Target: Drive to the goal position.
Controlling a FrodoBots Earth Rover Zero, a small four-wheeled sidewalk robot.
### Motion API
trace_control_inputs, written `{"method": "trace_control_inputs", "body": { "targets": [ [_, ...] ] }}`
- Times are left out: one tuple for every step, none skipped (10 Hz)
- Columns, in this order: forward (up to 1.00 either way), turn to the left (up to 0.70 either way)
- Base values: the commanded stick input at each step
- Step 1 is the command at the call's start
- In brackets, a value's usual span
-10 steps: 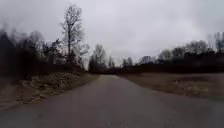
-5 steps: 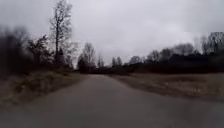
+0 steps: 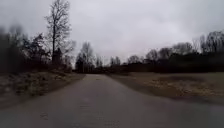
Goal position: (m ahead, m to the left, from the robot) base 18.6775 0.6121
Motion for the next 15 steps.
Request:
{"method": "trace_control_inputs", "body": {
  "targets": [
    [1.0,0.0],
    [1.0,0.0],
    [1.0,0.0],
    [1.0,0.0],
    [1.0,0.0],
    [1.0,0.0],
    [1.0,0.0],
    [1.0,0.0],
    [1.0,0.0],
    [1.0,0.0],
    [1.0,0.0],
    [1.0,0.0],
    [1.0,0.0],
    [1.0,0.02],
    [1.0,0.08]
  ]
}}
